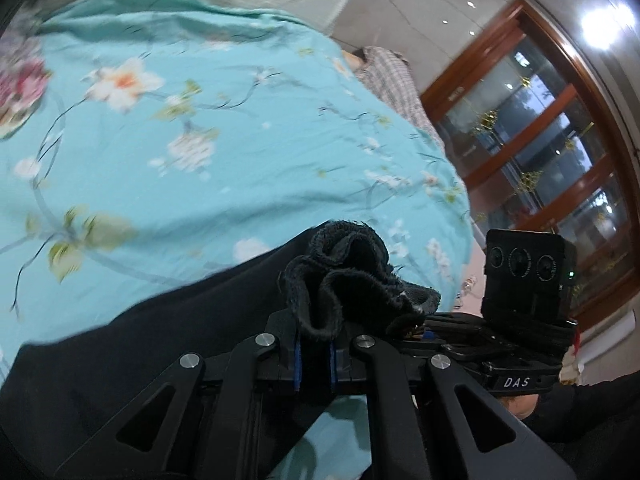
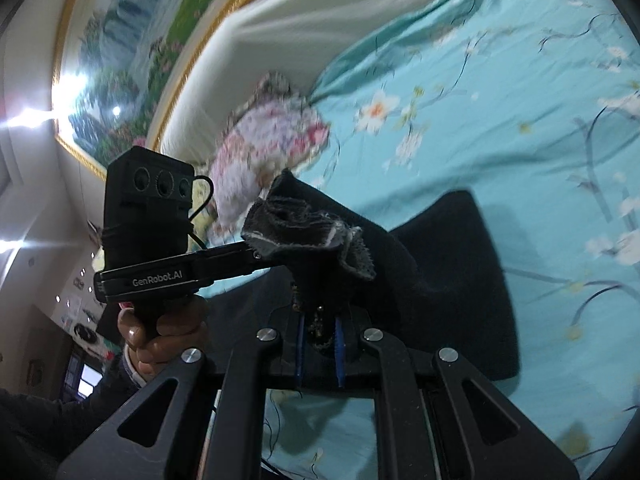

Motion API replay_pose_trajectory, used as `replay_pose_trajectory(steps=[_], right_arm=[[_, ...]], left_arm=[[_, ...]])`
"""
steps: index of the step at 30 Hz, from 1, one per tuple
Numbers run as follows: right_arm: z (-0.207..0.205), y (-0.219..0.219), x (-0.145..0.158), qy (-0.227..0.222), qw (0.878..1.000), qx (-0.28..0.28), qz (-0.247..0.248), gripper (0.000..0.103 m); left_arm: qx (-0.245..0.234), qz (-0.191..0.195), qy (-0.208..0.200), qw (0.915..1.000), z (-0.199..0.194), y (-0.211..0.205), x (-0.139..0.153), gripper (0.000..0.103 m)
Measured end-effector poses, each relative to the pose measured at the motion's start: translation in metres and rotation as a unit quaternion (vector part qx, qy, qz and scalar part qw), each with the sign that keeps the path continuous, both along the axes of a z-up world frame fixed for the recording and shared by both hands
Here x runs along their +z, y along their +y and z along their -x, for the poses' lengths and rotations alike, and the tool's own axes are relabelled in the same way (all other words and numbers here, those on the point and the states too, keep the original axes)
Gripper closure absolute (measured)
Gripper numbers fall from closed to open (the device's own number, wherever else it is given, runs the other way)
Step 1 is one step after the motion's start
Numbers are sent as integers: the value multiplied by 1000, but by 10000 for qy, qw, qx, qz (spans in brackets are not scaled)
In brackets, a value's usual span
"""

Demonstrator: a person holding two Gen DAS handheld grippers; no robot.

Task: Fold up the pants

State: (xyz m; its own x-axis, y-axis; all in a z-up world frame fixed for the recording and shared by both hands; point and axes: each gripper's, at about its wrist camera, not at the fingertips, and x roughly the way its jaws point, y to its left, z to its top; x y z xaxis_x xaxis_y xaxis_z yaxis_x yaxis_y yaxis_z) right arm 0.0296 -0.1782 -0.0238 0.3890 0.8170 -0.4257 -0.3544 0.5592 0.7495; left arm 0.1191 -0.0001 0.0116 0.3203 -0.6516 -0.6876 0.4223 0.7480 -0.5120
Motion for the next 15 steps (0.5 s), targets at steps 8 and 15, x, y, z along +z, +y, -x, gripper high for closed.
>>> replay_pose_trajectory(steps=[8, 15], right_arm=[[-2, 33, -16, 57, 9986, 296, 437, 90], [-4, 45, -21, 36, 9968, 367, 716, 88]], left_arm=[[324, 10, 144, 9994, 9, 28, -29, 97], [537, 46, 256, 9982, 15, 37, -42, 96]])
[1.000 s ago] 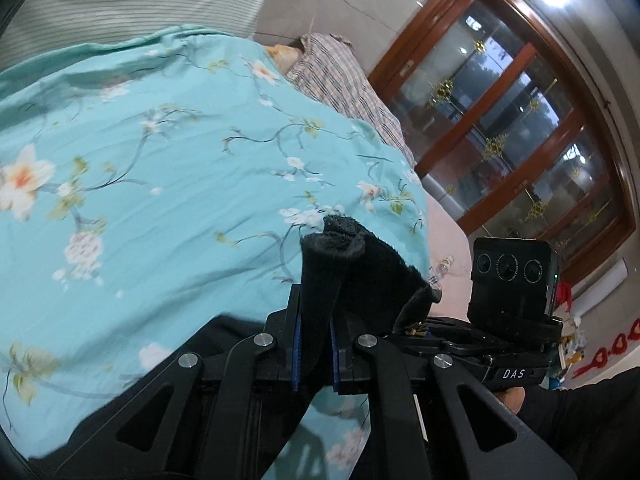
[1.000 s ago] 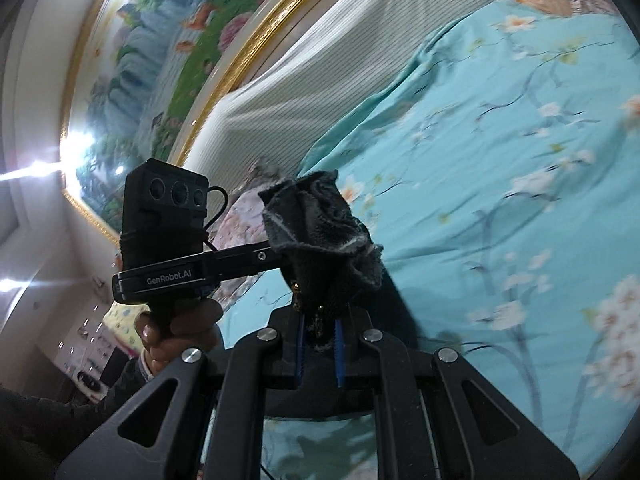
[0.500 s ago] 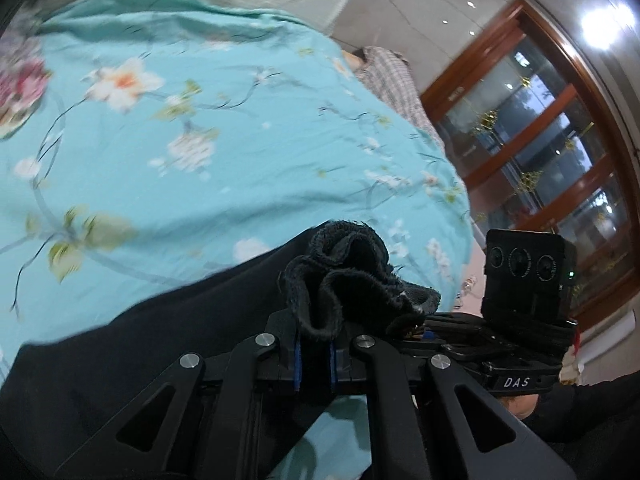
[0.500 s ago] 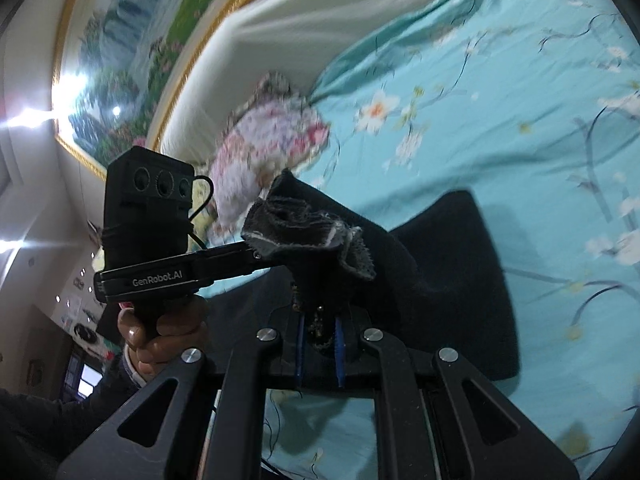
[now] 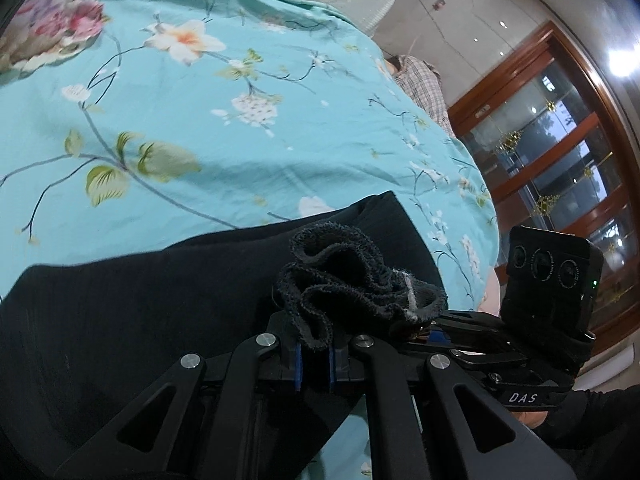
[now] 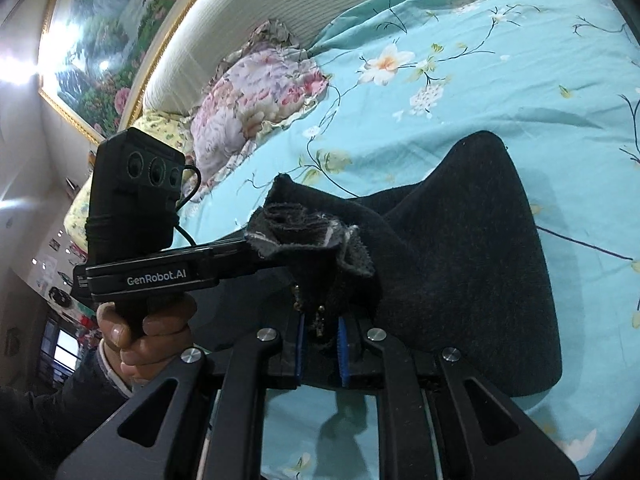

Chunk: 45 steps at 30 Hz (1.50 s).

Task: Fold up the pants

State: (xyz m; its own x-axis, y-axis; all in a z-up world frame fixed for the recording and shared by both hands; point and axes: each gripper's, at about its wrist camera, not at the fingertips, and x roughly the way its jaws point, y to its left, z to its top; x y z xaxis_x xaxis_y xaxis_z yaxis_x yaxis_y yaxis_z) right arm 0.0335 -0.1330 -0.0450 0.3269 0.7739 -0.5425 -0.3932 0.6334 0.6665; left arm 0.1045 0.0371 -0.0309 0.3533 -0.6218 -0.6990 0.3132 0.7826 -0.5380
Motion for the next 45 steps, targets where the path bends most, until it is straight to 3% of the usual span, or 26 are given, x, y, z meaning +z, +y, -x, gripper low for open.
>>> replay_pose_trajectory(steps=[3, 6, 8, 10, 24, 28, 34, 45], right_arm=[[0, 4, -1, -2, 9999, 31, 117, 86], [2, 10, -1, -10, 9997, 116, 233, 75], [3, 15, 0, -14, 9995, 228, 219, 60], [7, 20, 1, -75, 9990, 308, 300, 56], [15, 37, 21, -158, 9972, 701, 195, 53], [13, 46, 33, -307, 9960, 816, 197, 49], [6, 66, 46, -495, 9932, 1028, 230, 48], [0, 105, 54, -547, 9869, 1506, 178, 45]], left_arm=[[125, 25, 94, 9999, 1, 5, -7, 96], [267, 40, 173, 9995, 7, 12, -12, 95], [386, 81, 224, 9990, 13, 19, -16, 95], [533, 96, 253, 9982, 21, 27, -18, 95], [1903, 275, 191, 9811, 77, 91, -8, 85], [2340, 278, 173, 9717, 96, 109, -2, 75], [2960, 330, 185, 9544, 129, 131, 2, 70], [3987, 488, 145, 9157, 193, 180, 10, 68]])
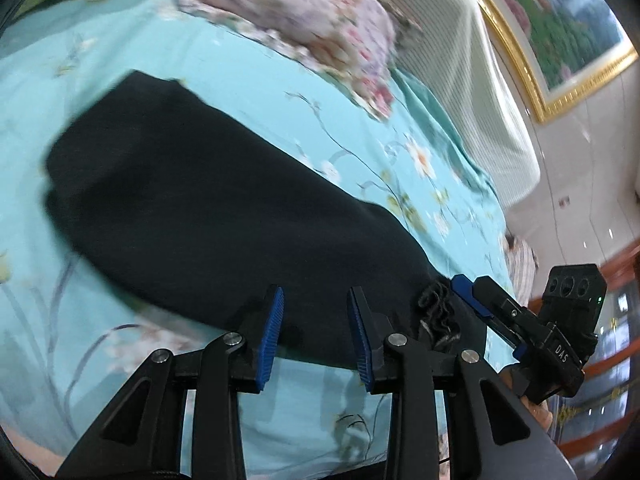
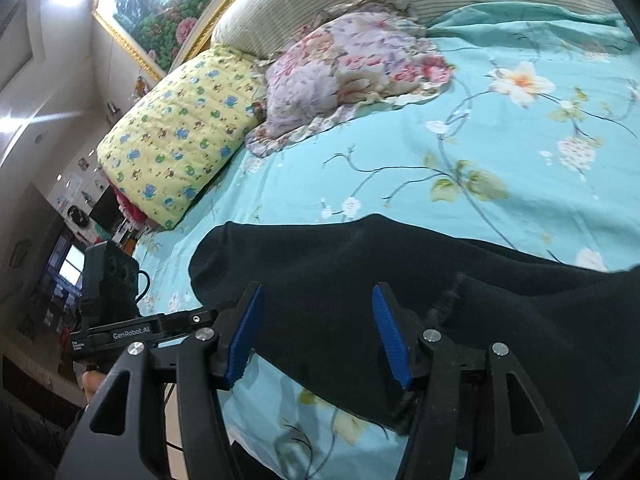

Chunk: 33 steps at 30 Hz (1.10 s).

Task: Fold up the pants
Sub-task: 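Open both grippers and move them to the end of the folded pants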

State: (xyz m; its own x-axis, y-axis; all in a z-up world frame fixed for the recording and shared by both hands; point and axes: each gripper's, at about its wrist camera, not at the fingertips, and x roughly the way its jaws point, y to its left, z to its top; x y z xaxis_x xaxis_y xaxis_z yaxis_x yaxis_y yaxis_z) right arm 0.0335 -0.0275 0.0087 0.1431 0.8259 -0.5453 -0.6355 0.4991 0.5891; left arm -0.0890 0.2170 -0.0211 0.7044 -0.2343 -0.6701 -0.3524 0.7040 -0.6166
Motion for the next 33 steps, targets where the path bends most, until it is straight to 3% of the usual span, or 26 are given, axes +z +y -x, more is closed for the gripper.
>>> replay_pose_trajectory(steps=[16, 33], right_arm=[[-2, 69, 12, -122, 9976, 677, 33, 40], [-17, 147, 11, -288, 9879, 1476, 368, 40]], left_arm=[[1123, 282, 113, 9932, 64, 50, -9, 57], [1664, 839, 402, 9817, 68, 82, -36, 47]])
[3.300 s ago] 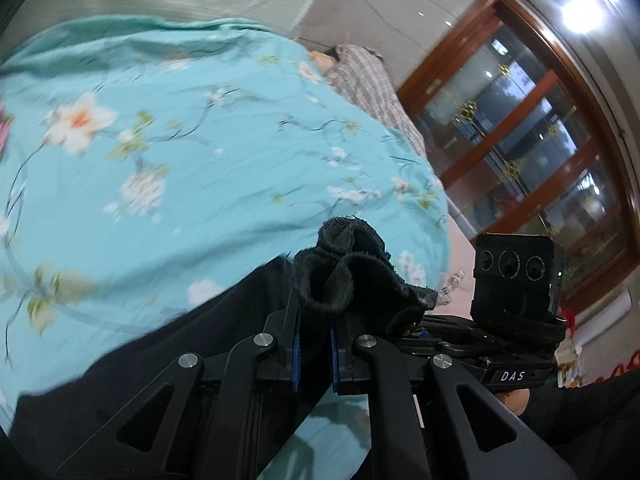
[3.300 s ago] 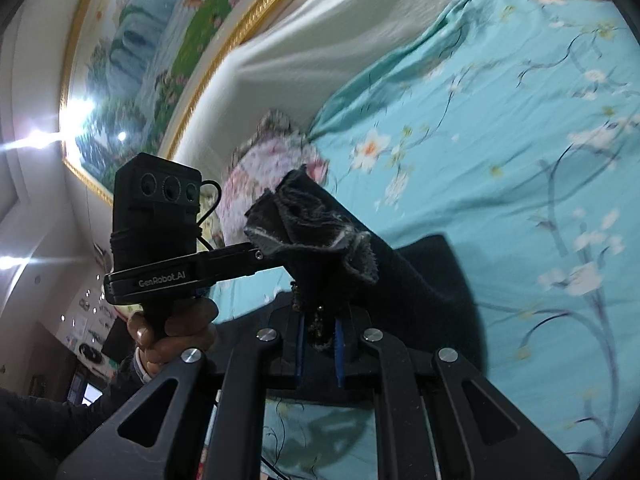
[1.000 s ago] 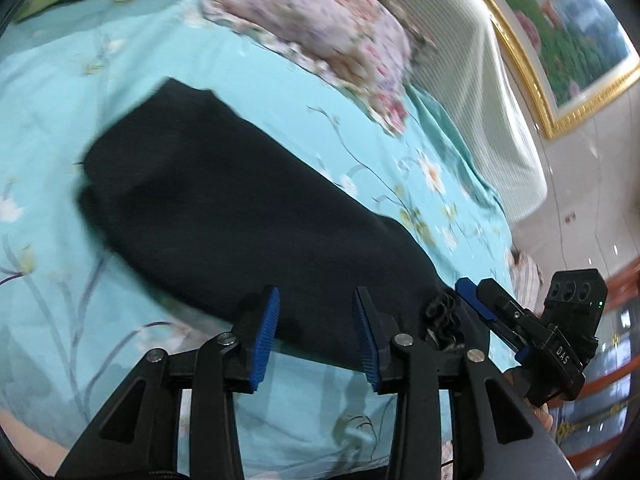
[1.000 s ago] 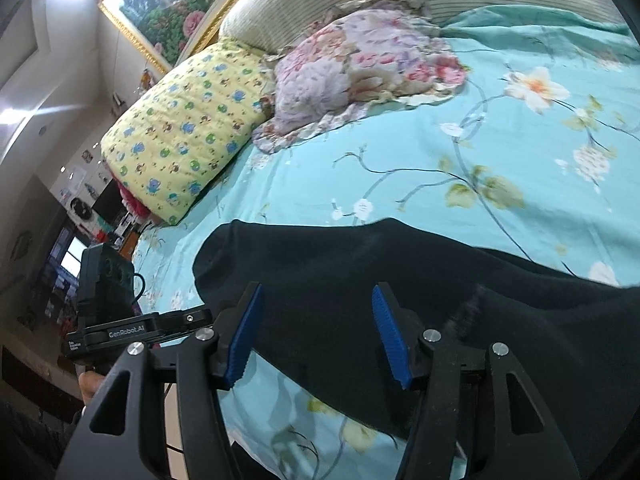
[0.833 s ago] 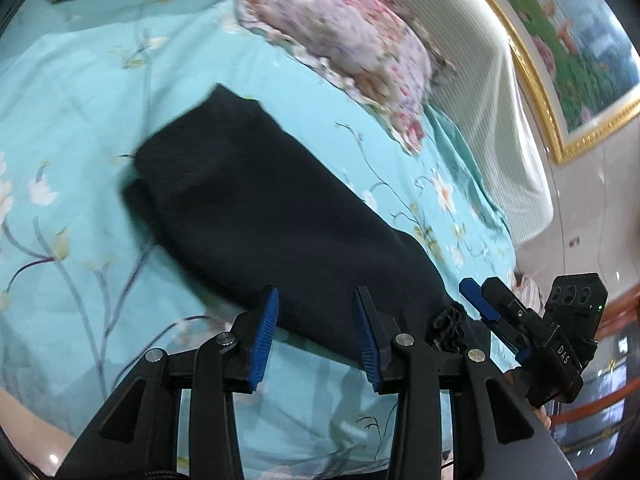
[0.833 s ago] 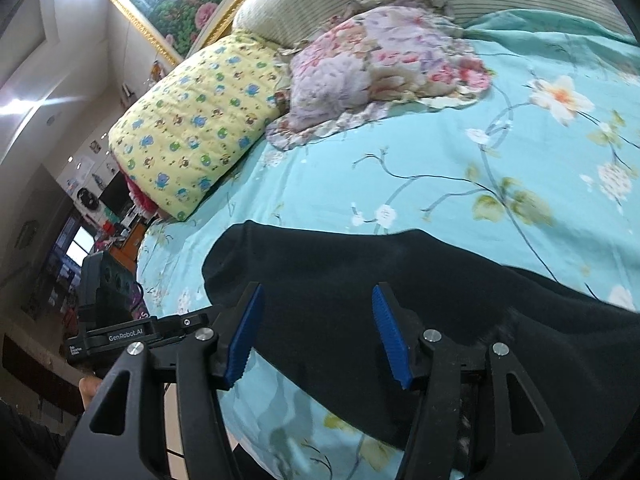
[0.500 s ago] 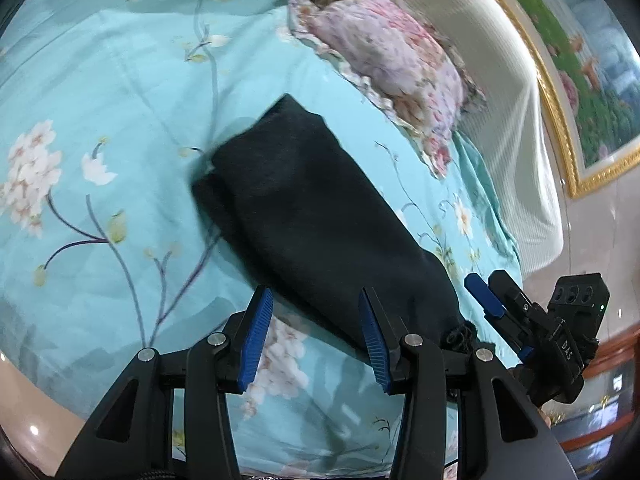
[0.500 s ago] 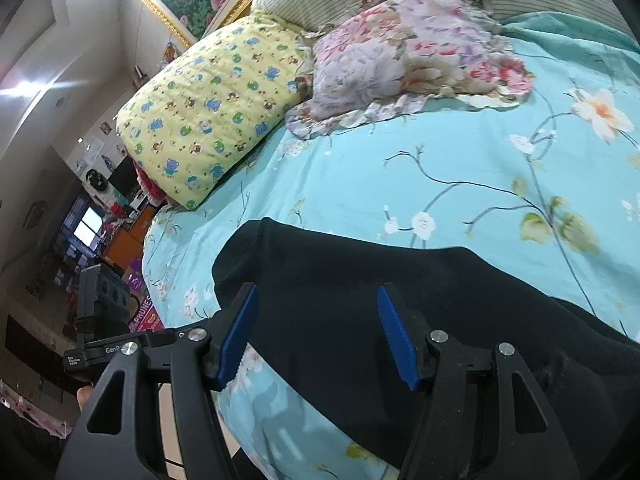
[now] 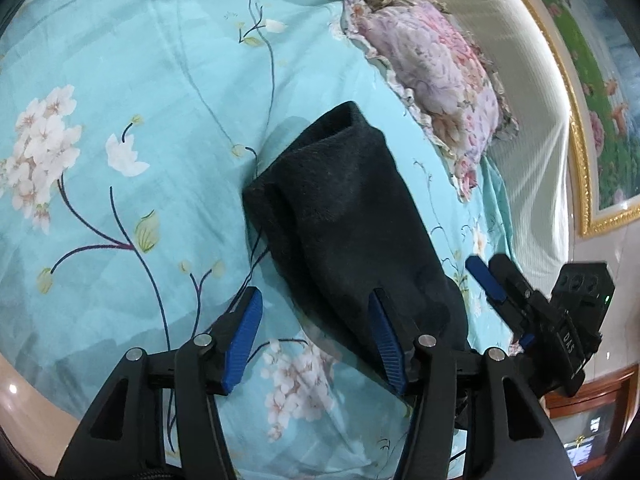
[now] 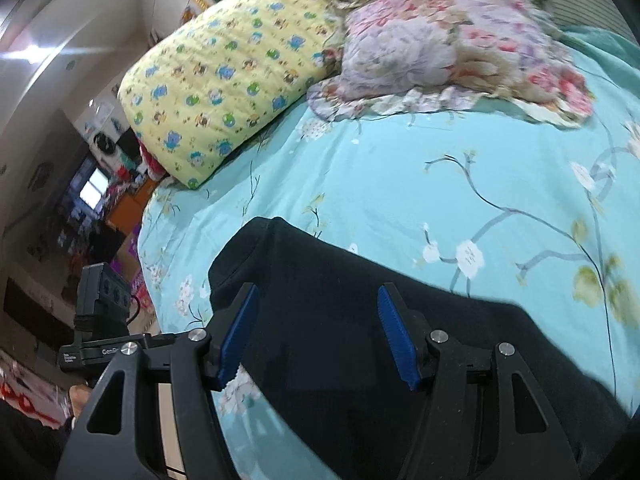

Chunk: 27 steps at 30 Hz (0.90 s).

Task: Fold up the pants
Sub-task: 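Open both grippers and move them to the end of the folded pants, then close both grippers on the end of the folded pants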

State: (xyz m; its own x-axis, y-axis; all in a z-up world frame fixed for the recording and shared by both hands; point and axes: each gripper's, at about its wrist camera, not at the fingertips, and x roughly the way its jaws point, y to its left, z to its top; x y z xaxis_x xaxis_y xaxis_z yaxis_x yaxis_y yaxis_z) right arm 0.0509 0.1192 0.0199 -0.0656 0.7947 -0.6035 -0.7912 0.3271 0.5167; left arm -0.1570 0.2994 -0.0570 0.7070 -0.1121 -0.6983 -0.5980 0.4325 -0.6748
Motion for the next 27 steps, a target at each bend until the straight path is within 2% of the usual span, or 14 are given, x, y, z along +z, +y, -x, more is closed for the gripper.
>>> replay_pose_trajectory(steps=[11, 20, 24, 26, 27], right_arm=[[-4, 77, -11, -387, 9924, 1043, 518, 40], [-2, 133, -20, -506, 9800, 1706, 894, 40], [6, 152, -29, -543, 9706, 2049, 1139, 40], [10, 157, -35, -571, 9672, 2141, 1241, 52], [11, 157, -36, -550, 9667, 2161, 1255, 54]], left_arm=[[85, 217, 57, 9997, -13, 13, -11, 47], [95, 143, 104, 9998, -20, 17, -11, 48], [156, -1, 202, 9997, -24, 18, -12, 57], [184, -47, 233, 9995, -25, 19, -12, 61], [191, -63, 247, 9995, -26, 20, -13, 62]])
